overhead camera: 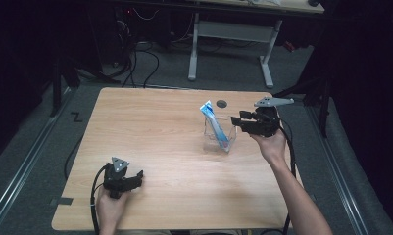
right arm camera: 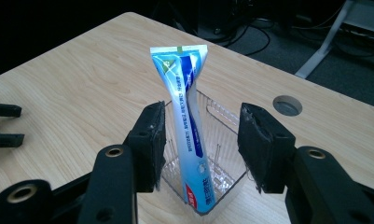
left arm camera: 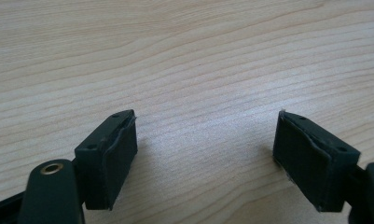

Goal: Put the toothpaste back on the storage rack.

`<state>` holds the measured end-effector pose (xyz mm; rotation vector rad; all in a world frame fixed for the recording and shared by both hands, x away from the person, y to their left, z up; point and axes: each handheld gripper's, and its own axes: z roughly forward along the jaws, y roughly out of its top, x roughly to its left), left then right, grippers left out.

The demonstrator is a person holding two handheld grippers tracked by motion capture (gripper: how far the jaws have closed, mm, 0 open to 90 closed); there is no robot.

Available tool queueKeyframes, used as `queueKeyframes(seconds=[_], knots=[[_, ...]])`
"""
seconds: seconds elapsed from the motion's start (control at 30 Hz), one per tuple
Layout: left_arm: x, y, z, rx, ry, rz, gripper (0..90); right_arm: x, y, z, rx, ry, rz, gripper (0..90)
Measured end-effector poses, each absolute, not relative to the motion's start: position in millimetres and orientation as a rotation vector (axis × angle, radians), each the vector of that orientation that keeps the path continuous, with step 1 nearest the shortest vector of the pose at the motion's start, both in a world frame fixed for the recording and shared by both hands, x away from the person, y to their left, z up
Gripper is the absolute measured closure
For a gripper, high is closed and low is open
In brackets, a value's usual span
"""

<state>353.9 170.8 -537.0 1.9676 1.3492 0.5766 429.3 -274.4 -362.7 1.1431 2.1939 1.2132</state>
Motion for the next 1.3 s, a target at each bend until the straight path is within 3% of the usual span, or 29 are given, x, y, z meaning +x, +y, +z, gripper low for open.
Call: queueKeyframes(seconds=[1.3], knots=[[354.6,170.5,-536.9,1.964,1.358,0.580,22.5,390.6,-316.9,-348.3,1.168,2.080,1.238,52.6]])
